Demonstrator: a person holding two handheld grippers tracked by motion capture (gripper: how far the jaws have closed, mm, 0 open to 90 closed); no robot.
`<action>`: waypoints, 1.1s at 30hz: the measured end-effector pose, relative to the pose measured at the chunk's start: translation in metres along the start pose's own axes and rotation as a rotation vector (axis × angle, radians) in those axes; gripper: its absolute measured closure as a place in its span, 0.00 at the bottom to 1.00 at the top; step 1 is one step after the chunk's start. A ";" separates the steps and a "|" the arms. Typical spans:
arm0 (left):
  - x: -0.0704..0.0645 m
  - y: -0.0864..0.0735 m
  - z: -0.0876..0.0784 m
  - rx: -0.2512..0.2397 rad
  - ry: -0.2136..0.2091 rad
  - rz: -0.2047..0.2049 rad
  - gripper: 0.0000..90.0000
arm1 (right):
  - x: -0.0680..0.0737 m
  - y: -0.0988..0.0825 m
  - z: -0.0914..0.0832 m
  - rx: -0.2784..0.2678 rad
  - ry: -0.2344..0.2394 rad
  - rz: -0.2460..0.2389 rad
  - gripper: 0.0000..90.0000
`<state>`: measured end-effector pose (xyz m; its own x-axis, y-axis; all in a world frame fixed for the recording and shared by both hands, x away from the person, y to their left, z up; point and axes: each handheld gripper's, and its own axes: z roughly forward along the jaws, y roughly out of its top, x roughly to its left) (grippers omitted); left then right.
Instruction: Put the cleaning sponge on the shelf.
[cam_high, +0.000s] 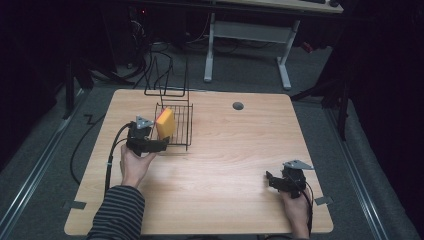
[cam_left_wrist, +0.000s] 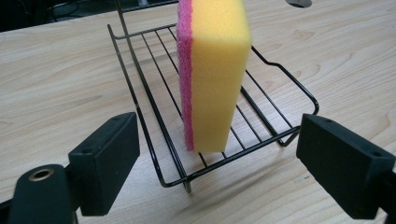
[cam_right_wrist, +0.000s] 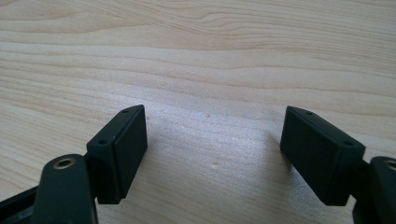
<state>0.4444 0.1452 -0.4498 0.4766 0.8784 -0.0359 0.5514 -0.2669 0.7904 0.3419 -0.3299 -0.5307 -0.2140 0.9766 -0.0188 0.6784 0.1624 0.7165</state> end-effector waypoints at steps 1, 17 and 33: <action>0.000 0.000 -0.001 0.000 -0.002 -0.001 0.16 | 0.000 0.000 0.000 0.000 0.000 0.000 0.26; 0.001 -0.010 -0.024 -0.041 -0.017 -0.017 0.16 | 0.000 0.000 0.000 0.000 0.000 0.000 0.26; 0.004 -0.031 -0.040 -0.036 -0.039 -0.040 0.16 | 0.000 0.000 0.000 0.001 0.000 0.000 0.26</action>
<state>0.4017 0.1732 -0.4503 0.4811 0.8719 -0.0913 0.5458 -0.2164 0.8095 0.3419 -0.3299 -0.5307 -0.2139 0.9767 -0.0188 0.6790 0.1625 0.7159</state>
